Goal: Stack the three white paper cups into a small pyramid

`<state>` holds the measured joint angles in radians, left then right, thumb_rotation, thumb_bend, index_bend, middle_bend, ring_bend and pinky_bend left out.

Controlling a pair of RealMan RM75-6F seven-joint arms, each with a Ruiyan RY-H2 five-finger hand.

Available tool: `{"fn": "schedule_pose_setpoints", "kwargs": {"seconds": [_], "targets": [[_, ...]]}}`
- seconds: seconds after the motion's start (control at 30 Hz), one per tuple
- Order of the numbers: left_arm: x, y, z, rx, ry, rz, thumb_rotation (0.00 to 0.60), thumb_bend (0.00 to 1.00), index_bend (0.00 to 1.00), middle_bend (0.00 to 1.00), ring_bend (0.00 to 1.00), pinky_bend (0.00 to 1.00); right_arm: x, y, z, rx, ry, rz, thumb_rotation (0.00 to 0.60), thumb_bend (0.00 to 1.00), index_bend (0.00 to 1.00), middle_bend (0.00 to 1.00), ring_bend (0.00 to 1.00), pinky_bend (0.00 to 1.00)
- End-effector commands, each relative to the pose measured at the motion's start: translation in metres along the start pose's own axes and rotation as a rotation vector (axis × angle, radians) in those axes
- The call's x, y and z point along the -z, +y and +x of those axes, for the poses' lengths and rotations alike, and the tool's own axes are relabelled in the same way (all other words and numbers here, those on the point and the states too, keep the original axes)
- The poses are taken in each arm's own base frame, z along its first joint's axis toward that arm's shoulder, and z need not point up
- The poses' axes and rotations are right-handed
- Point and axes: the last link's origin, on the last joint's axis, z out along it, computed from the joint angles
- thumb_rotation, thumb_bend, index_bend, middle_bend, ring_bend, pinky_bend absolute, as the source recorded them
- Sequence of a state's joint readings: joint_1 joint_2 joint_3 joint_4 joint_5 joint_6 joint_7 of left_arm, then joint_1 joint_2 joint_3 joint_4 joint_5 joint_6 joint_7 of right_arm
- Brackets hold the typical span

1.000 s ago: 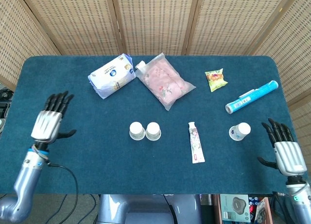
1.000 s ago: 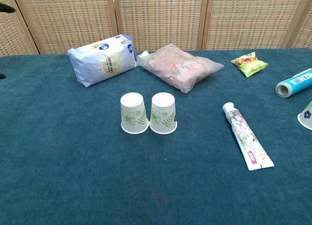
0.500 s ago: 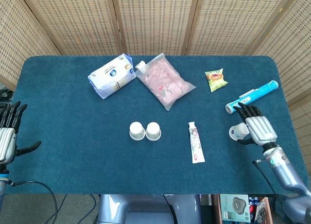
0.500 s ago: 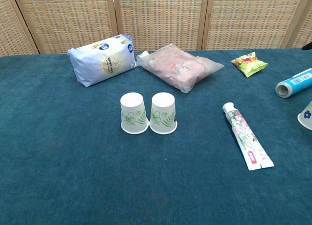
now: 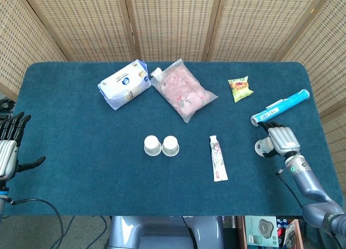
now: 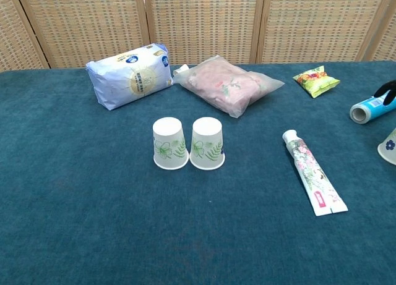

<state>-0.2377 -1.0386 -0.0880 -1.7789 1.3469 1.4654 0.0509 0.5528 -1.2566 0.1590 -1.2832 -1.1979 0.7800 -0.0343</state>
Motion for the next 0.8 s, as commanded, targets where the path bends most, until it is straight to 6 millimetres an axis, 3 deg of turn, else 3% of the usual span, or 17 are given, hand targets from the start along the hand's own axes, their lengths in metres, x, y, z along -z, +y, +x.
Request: {"fn": "schedule_pose_setpoints", "kwargs": {"seconds": [0.03, 0.27, 0.5, 0.6, 0.8], "targets": [[0.000, 0.000, -0.001, -0.004, -0.005, 0.003, 0.600, 0.15, 0.00, 0.00, 0.00, 0.00, -0.001, 0.003, -0.003, 0.009, -0.009, -0.012, 0.600, 0.20, 0.20, 0.32, 0.22, 0.32], [0.002, 0.003, -0.003, -0.016, -0.007, -0.004, 0.600, 0.15, 0.00, 0.00, 0.00, 0.00, -0.004, 0.012, -0.009, 0.016, -0.024, -0.036, 0.600, 0.25, 0.27, 0.41, 0.31, 0.43], [0.003, 0.007, -0.009, -0.030, -0.024, -0.022, 0.600, 0.15, 0.00, 0.00, 0.00, 0.00, -0.008, 0.015, -0.013, 0.006, 0.020, -0.044, 0.600, 0.39, 0.45, 0.56, 0.46, 0.56], [0.003, 0.008, -0.011, -0.038, -0.026, -0.025, 0.600, 0.15, 0.00, 0.00, 0.00, 0.00, -0.007, 0.016, -0.013, 0.000, 0.027, -0.037, 0.600, 0.42, 0.47, 0.58, 0.48, 0.57], [0.004, 0.012, -0.019, -0.081, -0.040, -0.037, 0.600, 0.15, 0.00, 0.00, 0.00, 0.00, 0.003, 0.000, 0.008, -0.023, 0.097, 0.041, 0.600, 0.43, 0.47, 0.58, 0.48, 0.57]]}}
